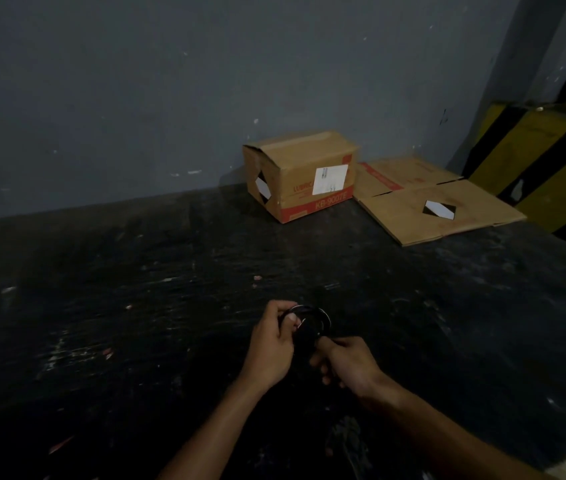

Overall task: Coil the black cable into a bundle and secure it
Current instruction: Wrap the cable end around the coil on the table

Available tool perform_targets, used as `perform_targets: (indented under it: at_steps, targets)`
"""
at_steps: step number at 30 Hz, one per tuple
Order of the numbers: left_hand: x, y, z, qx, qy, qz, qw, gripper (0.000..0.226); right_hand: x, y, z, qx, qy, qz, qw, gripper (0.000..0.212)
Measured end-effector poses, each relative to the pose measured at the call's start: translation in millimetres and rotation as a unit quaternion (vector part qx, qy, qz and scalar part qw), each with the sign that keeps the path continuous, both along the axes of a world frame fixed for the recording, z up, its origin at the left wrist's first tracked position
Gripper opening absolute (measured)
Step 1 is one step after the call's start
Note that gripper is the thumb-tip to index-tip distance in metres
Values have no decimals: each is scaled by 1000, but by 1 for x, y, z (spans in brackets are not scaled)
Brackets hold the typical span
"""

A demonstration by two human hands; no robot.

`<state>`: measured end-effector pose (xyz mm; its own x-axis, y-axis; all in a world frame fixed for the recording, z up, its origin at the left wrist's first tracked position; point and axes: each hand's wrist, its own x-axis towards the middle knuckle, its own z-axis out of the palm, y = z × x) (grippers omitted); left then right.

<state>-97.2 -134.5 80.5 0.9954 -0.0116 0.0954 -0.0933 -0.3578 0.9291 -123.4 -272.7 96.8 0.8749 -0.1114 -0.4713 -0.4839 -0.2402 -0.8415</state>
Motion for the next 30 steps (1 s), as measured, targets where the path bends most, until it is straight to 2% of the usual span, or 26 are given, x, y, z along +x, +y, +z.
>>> perform_targets:
  at_steps: [5, 8, 14, 18, 21, 23, 26, 30]
  targets:
    - [-7, -8, 1, 12, -39, 10, 999, 20, 6, 2, 0, 55, 45, -60, 996, 40]
    - [-10, -9, 3, 15, -17, 9, 1000, 22, 8, 2, -2, 97, 54, -68, 991, 35]
    - [-14, -11, 9, -33, 32, -27, 999, 22, 4, 4, -4, 112, 21, 7, 993, 27]
    - [-14, -10, 11, -68, 48, -8, 997, 26, 3, 2, 1, 101, 39, 55, 993, 33]
    - [-13, -8, 11, -79, 44, 19, 996, 31, 2, 0, 1, 101, 36, 52, 993, 33]
    - [-12, -7, 11, -88, 40, 39, 995, 42, 0, 0, 1, 87, 14, 30, 996, 32]
    - [-11, -7, 10, -101, 55, 69, 991, 50, -4, 1, -1, 29, -65, 5, 997, 22]
    - [-10, -7, 10, -102, 78, 83, 988, 42, -7, -1, 0, -55, -185, -18, 981, 6]
